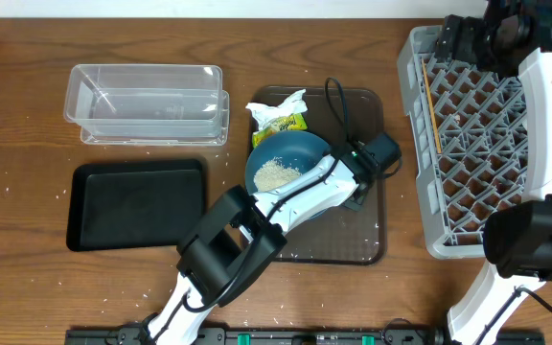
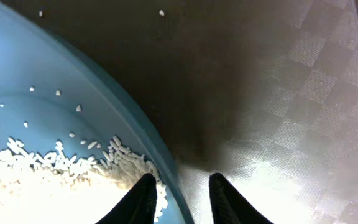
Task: Sort waste into correct bins and load items into the dishwasher rack
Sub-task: 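Reach the left gripper to the blue bowl rim and grasp it, then lift the blue bowl with the left gripper over the black tray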
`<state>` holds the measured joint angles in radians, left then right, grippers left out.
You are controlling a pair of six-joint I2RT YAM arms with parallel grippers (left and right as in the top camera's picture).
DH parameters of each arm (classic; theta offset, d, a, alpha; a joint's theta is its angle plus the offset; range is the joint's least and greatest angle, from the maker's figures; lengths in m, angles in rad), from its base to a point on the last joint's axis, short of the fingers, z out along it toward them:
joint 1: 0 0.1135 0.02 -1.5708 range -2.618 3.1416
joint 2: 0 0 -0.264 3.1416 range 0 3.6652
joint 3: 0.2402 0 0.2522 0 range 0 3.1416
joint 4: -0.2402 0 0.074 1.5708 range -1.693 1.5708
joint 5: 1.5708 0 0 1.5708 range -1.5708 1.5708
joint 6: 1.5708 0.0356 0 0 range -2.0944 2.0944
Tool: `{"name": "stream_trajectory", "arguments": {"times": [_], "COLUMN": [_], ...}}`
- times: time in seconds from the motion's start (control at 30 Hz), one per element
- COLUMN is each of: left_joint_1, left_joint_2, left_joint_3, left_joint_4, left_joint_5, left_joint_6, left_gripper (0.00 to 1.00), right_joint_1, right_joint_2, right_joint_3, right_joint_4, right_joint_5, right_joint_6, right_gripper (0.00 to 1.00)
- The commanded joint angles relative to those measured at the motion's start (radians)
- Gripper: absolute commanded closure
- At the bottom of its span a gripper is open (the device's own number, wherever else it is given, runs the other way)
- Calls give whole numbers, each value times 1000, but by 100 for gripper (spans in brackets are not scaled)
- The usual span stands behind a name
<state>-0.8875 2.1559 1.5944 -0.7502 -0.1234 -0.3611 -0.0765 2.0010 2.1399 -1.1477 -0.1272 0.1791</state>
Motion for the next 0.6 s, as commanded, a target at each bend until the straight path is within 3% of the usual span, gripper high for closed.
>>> {"name": "stream_trajectory", "arguments": {"times": [0.0,0.2,0.57], "left_joint_1": [0,0,0], "left_joint_2": [6,0,-65], "left_joint_3": [-3,2,7], "left_joint_4": [1,-1,-35], "left_joint_5": [-20,-20,-20], "left_joint_6": [-4,-4,-4], "left_gripper": [72,89,94], "right_joint_1": [5,5,5], "right_joint_2": [-29,-29,-29], "right_joint_3": [3,3,3], "right_joint_4": [-1,-1,-1], "right_joint_5": [-4,-4,-4], "right_joint_6": [11,11,11], "right_gripper": [1,1,1]}}
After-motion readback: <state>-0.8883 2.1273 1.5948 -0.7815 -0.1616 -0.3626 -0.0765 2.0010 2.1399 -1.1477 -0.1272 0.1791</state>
